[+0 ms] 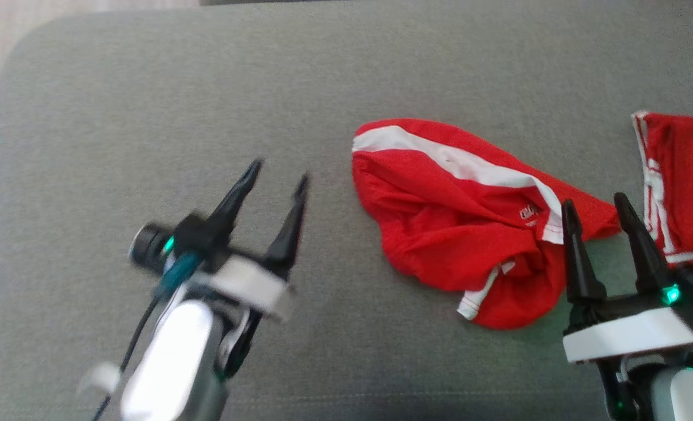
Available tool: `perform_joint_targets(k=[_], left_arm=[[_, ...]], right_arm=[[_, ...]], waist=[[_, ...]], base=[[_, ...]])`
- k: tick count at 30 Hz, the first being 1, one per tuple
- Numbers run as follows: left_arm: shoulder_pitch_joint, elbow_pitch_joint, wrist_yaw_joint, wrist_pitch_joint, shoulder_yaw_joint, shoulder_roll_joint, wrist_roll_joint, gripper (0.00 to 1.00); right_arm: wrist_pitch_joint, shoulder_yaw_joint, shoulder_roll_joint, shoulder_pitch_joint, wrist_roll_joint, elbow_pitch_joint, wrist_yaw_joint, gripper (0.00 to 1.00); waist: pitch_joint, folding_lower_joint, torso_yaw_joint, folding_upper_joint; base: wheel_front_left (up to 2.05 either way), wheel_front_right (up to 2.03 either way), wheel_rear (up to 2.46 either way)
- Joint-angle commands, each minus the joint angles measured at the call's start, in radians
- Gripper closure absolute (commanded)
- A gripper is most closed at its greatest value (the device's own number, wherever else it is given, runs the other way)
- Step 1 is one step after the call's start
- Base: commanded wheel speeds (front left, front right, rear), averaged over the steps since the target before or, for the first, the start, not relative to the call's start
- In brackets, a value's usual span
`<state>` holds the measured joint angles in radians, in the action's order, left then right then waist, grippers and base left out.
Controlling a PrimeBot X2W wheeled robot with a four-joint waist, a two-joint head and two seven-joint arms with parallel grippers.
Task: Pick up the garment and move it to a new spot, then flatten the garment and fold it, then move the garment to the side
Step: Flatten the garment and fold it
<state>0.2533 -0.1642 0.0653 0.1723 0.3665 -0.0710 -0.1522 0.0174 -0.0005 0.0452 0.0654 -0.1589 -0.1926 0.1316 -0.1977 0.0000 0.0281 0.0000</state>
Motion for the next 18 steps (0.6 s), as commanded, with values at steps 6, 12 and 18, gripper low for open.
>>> perform_joint_targets(k=[6,12,18], left_arm=[[0.221,-0.155,0.029,-0.111,0.06,0.017,-0.081,0.0],[0.309,-0.343,0.027,-0.187,0.084,0.02,-0.14,0.0],[0.36,-0.471,0.017,-0.214,0.128,0.021,-0.234,0.0]], right_arm=[[-0.021,0.043,0.005,-0.066,-0.023,-0.026,-0.001,0.0],[-0.037,0.041,0.005,-0.069,-0.041,-0.004,-0.001,0.0],[-0.046,0.033,0.005,-0.069,-0.047,0.01,-0.001,0.0]], waist=[[-0.077,0.0,-0.103,0.0],[-0.1,0.0,-0.147,0.0],[-0.109,0.0,-0.159,0.0]], base=[[0.0,0.0,0.0],[0.0,0.0,0.0],[0.0,0.0,0.0]])
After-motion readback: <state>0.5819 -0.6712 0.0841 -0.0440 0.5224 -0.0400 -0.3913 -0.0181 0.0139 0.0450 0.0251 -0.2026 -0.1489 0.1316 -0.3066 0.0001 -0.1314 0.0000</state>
